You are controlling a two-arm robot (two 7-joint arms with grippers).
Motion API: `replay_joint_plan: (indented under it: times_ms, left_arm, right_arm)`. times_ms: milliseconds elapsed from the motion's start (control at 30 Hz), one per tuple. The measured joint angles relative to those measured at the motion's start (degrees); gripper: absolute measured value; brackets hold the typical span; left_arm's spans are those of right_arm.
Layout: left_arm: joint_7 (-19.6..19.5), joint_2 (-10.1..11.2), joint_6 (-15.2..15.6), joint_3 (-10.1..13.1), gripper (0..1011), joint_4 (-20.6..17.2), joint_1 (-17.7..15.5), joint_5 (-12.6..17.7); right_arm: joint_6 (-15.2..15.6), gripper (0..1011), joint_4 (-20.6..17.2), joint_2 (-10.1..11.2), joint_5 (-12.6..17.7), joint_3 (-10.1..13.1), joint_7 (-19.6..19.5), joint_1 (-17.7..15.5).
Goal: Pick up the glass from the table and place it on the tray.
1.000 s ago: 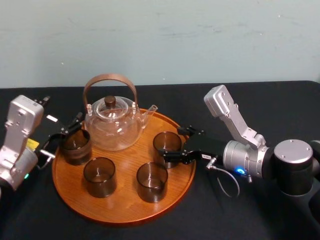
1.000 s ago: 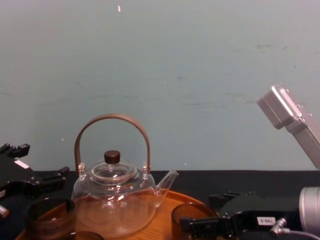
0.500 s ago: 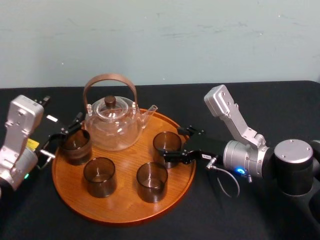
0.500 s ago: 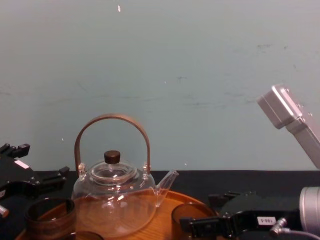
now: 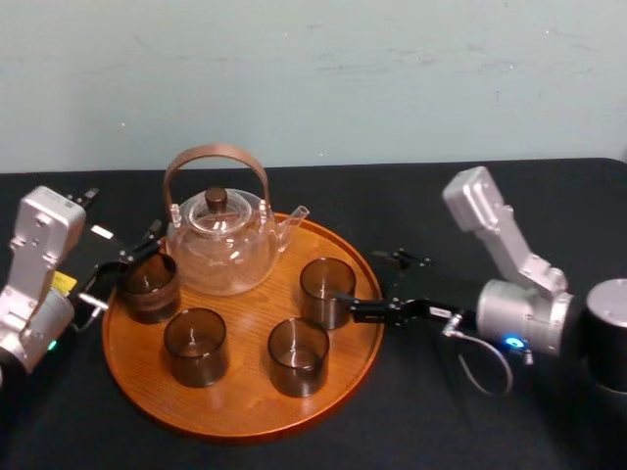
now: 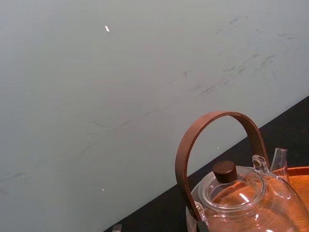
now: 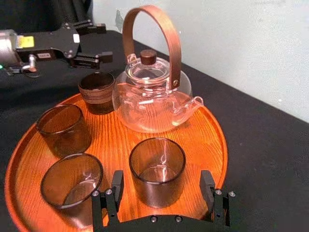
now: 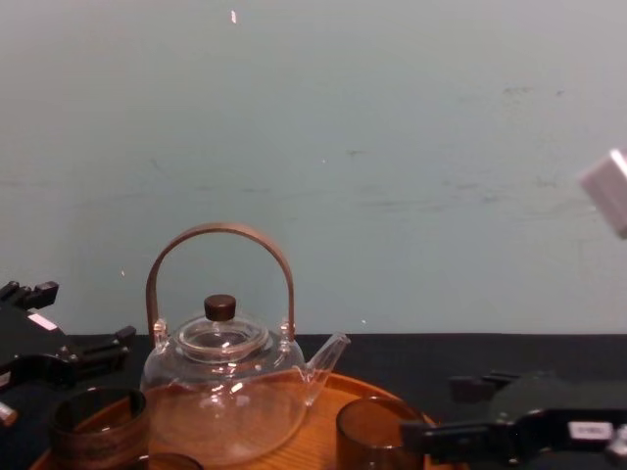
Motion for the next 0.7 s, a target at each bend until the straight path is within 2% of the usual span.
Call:
replay_joint_plan:
  times_ms: [333,433,567,700]
  left_arm:
    - [0.0,0.0,0.0,0.0,1001,0.0,0.0,0.0]
    - [0.0,0.0,0.0,0.0,1001,0.0,0.0,0.0]
    - [0.0,0.0,0.0,0.0,1002,0.0,0.0,0.0]
    - [0.0,0.0,0.0,0.0,1001,0.0,0.0,0.0]
  right_arm:
    - [-2.5,1002,-7.4,7.2,3.4,3.7,1.4,-5.3]
    - [-3.4,1002,-8.7,8.6,4.2,5.1,0.8,-6.7]
    - [-4.3,1002,-9.7,9.1,4.8,7.3,-2.4,-8.6]
    - [-5.1,1002,-9.9,7.9,4.9,9.7,-6.9,-10.2]
